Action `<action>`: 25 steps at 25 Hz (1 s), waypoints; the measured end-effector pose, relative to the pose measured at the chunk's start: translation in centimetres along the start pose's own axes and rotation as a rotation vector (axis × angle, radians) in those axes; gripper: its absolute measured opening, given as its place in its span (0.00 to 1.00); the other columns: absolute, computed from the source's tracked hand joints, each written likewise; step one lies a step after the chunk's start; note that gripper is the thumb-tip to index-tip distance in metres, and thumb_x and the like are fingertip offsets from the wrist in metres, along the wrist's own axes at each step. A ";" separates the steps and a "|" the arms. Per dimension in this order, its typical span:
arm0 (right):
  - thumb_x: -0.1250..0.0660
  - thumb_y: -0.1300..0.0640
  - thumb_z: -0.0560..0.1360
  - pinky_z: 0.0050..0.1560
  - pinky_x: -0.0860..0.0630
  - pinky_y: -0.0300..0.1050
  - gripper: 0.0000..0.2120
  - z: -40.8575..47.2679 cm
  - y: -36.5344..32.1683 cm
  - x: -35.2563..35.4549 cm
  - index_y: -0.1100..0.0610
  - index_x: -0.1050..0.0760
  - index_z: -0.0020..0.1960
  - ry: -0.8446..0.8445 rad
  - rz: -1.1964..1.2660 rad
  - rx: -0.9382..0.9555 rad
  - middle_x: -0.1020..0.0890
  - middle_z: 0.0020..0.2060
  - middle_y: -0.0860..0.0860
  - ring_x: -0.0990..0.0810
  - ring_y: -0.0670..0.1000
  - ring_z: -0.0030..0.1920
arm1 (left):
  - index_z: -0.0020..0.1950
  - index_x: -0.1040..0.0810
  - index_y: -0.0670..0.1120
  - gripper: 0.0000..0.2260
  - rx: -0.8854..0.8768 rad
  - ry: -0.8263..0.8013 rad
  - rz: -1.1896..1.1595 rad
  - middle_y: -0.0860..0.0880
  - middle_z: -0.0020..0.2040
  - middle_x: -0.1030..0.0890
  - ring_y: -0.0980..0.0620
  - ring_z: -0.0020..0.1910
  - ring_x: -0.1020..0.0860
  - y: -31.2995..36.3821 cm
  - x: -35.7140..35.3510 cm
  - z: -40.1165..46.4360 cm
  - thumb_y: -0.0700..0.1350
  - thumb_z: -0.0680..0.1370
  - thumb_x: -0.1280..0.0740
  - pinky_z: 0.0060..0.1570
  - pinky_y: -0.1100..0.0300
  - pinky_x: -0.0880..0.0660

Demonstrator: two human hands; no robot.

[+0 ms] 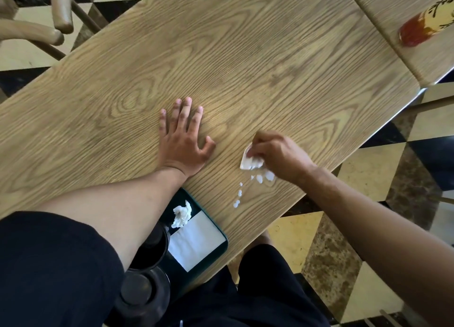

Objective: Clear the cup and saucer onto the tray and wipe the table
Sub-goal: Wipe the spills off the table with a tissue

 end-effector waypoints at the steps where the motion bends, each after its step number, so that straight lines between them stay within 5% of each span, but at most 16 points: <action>1: 0.26 0.73 0.71 0.44 0.17 0.53 0.11 0.5 1.5 1.2 0.61 0.12 0.48 0.108 0.014 -0.083 0.17 0.42 0.56 0.17 0.56 0.43 | 0.79 0.32 0.44 0.32 -0.005 0.004 0.009 0.40 0.82 0.37 0.39 0.82 0.43 0.0 -0.1 -0.1 0.56 0.77 0.38 0.79 0.36 0.50; 4: 0.28 0.70 0.73 0.42 0.23 0.37 0.11 0.0 5.1 3.3 0.58 0.11 0.48 0.416 0.110 -0.443 0.16 0.43 0.54 0.18 0.51 0.42 | 0.78 0.32 0.44 0.31 -0.008 0.014 0.021 0.40 0.81 0.36 0.39 0.82 0.42 -0.1 -0.1 -0.1 0.56 0.77 0.38 0.79 0.36 0.49; 7: 0.28 0.67 0.77 0.44 0.32 0.24 0.10 -3.2 3.7 1.2 0.57 0.11 0.52 0.532 0.127 -0.625 0.18 0.44 0.49 0.19 0.49 0.43 | 0.78 0.31 0.43 0.32 0.003 0.012 0.001 0.39 0.81 0.36 0.39 0.82 0.42 -0.1 0.1 0.1 0.56 0.76 0.38 0.79 0.35 0.49; 16: 0.26 0.68 0.75 0.47 0.22 0.38 0.10 -6.8 -3.6 -5.0 0.57 0.11 0.53 0.560 0.258 -0.673 0.16 0.45 0.50 0.18 0.47 0.44 | 0.79 0.33 0.44 0.34 0.029 -0.059 -0.036 0.40 0.82 0.39 0.40 0.83 0.45 0.0 0.4 0.1 0.56 0.76 0.39 0.80 0.37 0.53; 20: 0.28 0.63 0.78 0.51 0.22 0.39 0.09 -6.1 -1.0 -2.9 0.56 0.12 0.55 0.738 0.313 -0.910 0.19 0.43 0.46 0.20 0.45 0.44 | 0.80 0.33 0.44 0.34 0.039 -0.062 -0.039 0.40 0.82 0.39 0.41 0.83 0.46 0.1 0.4 0.0 0.56 0.76 0.39 0.80 0.38 0.54; 22: 0.27 0.65 0.77 0.49 0.25 0.31 0.08 -4.8 -1.9 -3.0 0.57 0.11 0.53 0.711 0.269 -0.826 0.18 0.44 0.47 0.20 0.46 0.45 | 0.80 0.33 0.44 0.34 0.036 -0.063 -0.041 0.40 0.82 0.39 0.40 0.83 0.46 0.1 0.4 0.1 0.56 0.76 0.39 0.80 0.38 0.54; 25: 0.26 0.70 0.74 0.43 0.23 0.33 0.07 -4.0 -4.9 -4.7 0.61 0.12 0.46 0.407 0.262 -0.396 0.17 0.43 0.52 0.19 0.45 0.41 | 0.80 0.34 0.44 0.34 0.036 -0.071 -0.041 0.40 0.82 0.40 0.40 0.83 0.46 0.1 0.5 0.0 0.56 0.76 0.38 0.80 0.38 0.54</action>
Point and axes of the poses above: each hand's wrist, its own z-axis towards the middle knuckle, its own x-axis out of the back of the hand, y = z × x, the point moved 4 cm from there along z, towards the middle knuckle
